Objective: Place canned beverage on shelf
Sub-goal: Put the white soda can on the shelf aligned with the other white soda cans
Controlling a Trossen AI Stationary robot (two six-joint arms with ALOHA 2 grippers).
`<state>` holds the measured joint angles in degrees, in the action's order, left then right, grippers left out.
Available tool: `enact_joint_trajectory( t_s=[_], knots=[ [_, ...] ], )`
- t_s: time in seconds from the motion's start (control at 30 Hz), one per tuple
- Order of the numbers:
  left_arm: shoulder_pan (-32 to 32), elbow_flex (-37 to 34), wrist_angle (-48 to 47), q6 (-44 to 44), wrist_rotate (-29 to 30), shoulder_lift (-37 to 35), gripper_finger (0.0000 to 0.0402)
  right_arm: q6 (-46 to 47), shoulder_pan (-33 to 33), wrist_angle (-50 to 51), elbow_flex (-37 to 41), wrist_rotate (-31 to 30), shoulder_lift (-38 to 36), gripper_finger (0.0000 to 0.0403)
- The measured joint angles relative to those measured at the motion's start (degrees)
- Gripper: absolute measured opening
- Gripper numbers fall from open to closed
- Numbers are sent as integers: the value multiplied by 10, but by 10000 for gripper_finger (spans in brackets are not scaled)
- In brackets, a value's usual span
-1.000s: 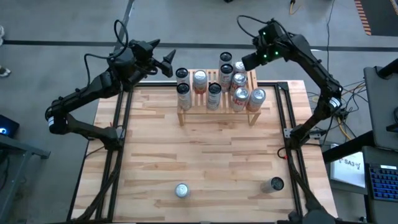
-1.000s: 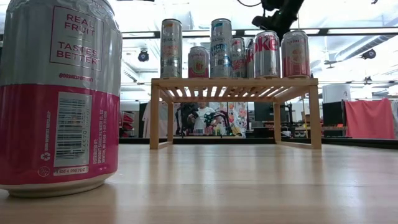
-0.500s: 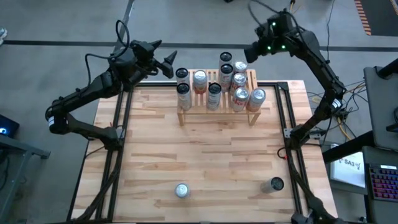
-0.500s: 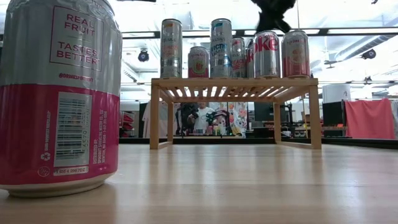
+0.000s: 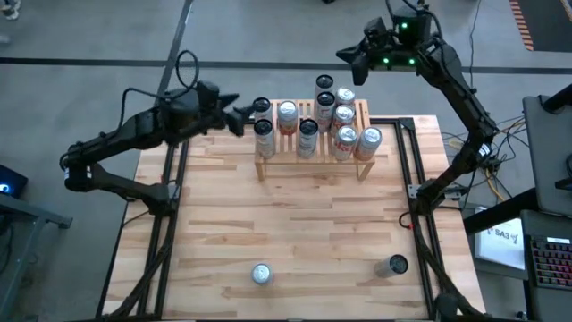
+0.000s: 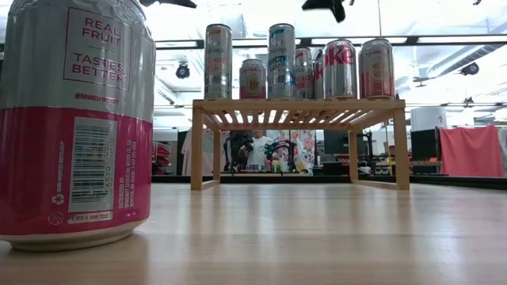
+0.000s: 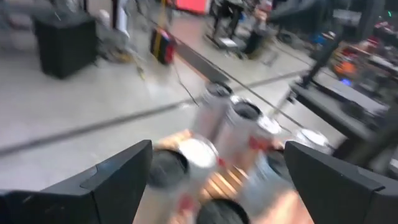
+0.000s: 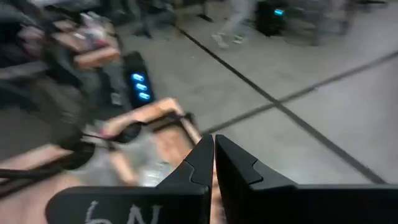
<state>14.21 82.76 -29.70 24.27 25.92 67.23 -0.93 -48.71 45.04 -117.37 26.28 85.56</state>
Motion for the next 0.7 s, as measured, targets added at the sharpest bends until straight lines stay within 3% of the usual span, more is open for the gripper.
enact_joint_trajectory(
  t_s=[0.3,0.6,0.7],
  knots=[
    [-121,0,-84,33,-11,-6,350,139,77,49,-74,129,-11,9],
    [-264,0,-119,33,11,-12,350,301,325,133,-89,126,-16,9],
    [-304,0,-119,33,50,-12,350,359,419,153,-89,72,-14,9]
  ],
)
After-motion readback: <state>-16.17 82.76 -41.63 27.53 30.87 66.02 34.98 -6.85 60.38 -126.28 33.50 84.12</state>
